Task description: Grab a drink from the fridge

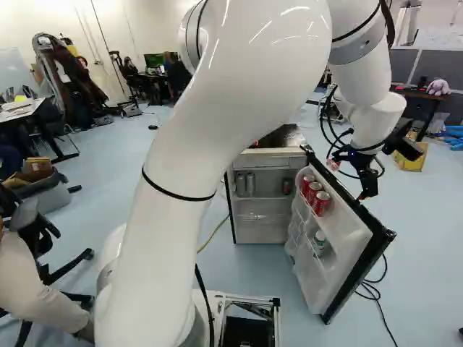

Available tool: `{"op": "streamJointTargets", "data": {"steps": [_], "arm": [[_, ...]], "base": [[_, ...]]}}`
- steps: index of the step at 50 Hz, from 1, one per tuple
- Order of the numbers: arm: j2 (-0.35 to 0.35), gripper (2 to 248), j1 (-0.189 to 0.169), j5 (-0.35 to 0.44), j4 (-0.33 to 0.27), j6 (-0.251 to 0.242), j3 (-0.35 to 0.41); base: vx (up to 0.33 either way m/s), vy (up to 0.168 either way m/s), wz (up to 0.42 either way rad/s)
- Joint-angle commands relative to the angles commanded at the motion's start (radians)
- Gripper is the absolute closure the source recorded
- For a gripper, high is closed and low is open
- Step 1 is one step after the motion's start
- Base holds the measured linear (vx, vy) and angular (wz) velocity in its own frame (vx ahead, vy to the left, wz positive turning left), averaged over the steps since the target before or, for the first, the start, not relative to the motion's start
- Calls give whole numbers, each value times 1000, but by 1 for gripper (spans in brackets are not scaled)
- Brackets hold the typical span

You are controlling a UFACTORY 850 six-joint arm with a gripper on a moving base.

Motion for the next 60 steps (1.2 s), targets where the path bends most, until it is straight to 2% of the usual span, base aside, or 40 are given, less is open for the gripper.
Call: {"op": "streamJointTargets", "data": {"steps": [47, 60], "arm": [[0, 3, 0, -287, 41, 0, 0], [3, 3, 3, -319, 46, 0, 5]], "base": [[0, 0, 0], [0, 0, 0]]}}
